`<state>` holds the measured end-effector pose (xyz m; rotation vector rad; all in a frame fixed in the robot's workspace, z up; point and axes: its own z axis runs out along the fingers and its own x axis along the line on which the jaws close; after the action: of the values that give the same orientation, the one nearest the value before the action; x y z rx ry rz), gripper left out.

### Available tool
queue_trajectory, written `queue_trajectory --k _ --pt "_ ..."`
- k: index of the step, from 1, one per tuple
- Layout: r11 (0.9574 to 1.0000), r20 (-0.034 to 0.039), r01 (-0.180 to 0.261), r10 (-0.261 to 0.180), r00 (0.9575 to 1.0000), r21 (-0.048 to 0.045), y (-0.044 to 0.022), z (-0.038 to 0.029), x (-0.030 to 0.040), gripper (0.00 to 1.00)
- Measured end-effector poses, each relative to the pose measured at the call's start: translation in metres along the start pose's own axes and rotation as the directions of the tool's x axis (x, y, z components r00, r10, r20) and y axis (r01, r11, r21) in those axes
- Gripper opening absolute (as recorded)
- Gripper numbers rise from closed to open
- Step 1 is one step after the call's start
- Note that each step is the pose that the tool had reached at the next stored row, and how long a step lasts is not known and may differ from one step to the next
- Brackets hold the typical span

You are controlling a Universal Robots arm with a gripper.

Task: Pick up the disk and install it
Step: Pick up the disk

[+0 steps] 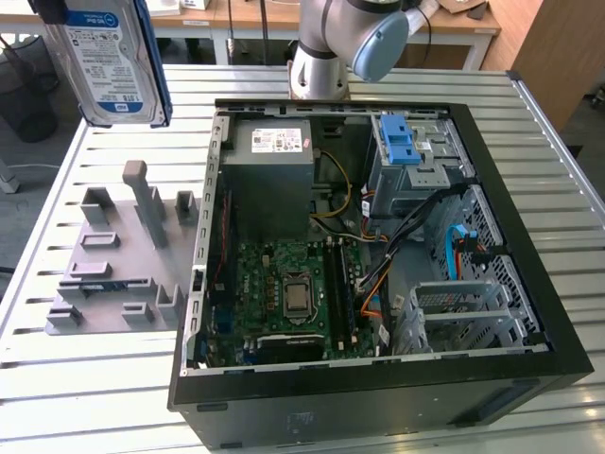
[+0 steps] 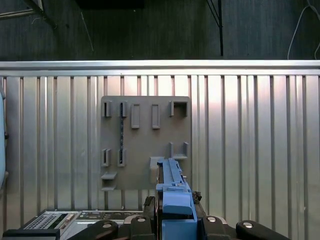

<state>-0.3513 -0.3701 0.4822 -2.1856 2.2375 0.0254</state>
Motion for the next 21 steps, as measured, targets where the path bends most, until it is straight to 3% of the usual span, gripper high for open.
queue_trajectory --k 21 --pt "1.0000 0.0000 0.000 0.000 1.0000 -0.0001 -0.0211 -0.0001 -0.0002 0.36"
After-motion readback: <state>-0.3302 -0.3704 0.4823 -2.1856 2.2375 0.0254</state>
